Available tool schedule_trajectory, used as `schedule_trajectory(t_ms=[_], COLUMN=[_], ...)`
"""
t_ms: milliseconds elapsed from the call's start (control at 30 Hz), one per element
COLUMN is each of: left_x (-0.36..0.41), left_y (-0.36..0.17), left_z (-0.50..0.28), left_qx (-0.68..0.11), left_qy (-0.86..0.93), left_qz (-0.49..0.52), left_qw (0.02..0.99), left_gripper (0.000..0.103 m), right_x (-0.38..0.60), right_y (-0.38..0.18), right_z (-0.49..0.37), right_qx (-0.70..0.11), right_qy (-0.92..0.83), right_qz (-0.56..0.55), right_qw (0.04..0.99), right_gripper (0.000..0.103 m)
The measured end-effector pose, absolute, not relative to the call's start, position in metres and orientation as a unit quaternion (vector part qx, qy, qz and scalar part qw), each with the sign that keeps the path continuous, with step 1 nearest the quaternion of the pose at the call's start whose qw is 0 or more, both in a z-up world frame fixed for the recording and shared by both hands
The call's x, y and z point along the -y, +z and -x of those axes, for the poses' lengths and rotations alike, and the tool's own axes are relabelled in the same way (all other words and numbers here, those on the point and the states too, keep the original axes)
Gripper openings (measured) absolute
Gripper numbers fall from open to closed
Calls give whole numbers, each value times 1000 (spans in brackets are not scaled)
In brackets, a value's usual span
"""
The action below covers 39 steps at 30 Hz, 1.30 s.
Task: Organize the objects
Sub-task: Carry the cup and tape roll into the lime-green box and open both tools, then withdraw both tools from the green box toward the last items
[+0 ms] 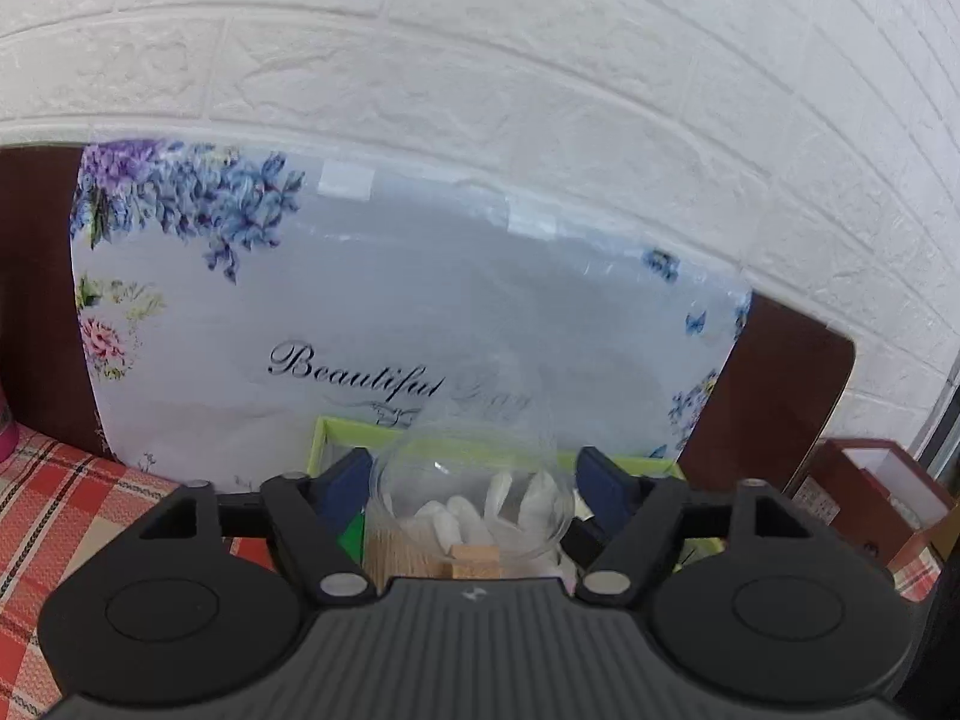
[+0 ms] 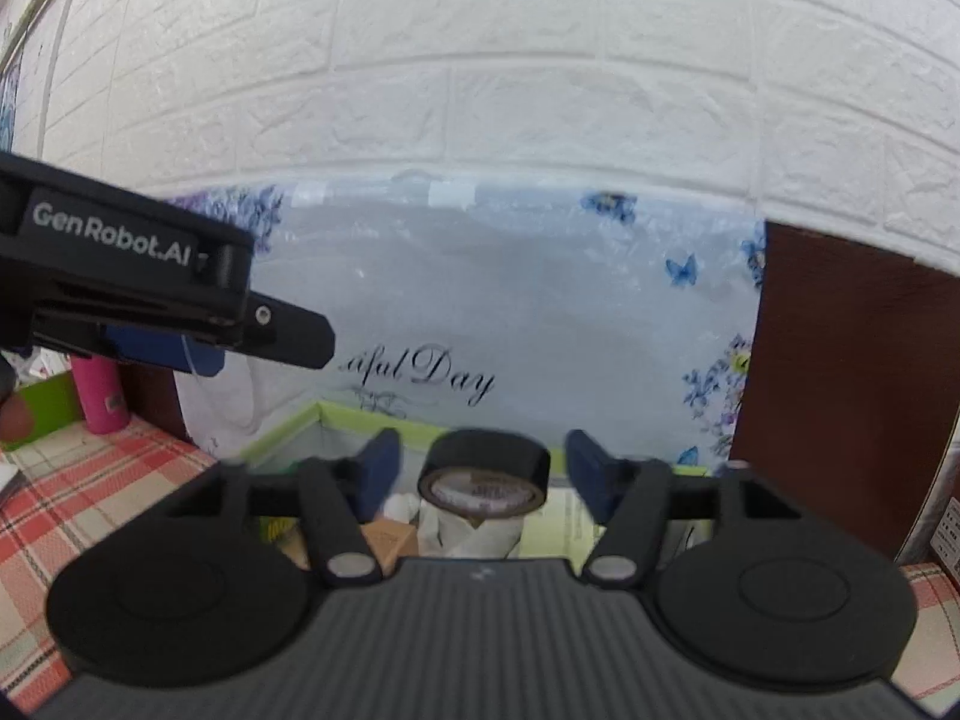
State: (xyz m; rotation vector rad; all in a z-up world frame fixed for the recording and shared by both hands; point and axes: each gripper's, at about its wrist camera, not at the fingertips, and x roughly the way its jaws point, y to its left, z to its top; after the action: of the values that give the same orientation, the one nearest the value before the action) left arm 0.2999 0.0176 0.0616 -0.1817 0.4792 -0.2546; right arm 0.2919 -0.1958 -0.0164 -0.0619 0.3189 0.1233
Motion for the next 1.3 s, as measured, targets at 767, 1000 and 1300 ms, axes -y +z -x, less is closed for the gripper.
schedule_trajectory(t_ms=[767, 1000, 1300], left_x=[-30, -22, -23], left_y=[58, 59, 39], left_z=[-223, -175, -141], left_qx=[-261, -263, -286], left_qy=[-60, -44, -36], left_qz=[61, 35, 44], left_qw=[962, 963, 956], left_gripper=[86, 86, 86], right_x=[203, 205, 205], right_y=[-11, -9, -30], right_z=[-208, -161, -118], right_qx=[-130, -139, -178], right_qy=[47, 40, 34], right_qz=[5, -28, -46], right_qw=[990, 989, 982], right_gripper=[103, 103, 103])
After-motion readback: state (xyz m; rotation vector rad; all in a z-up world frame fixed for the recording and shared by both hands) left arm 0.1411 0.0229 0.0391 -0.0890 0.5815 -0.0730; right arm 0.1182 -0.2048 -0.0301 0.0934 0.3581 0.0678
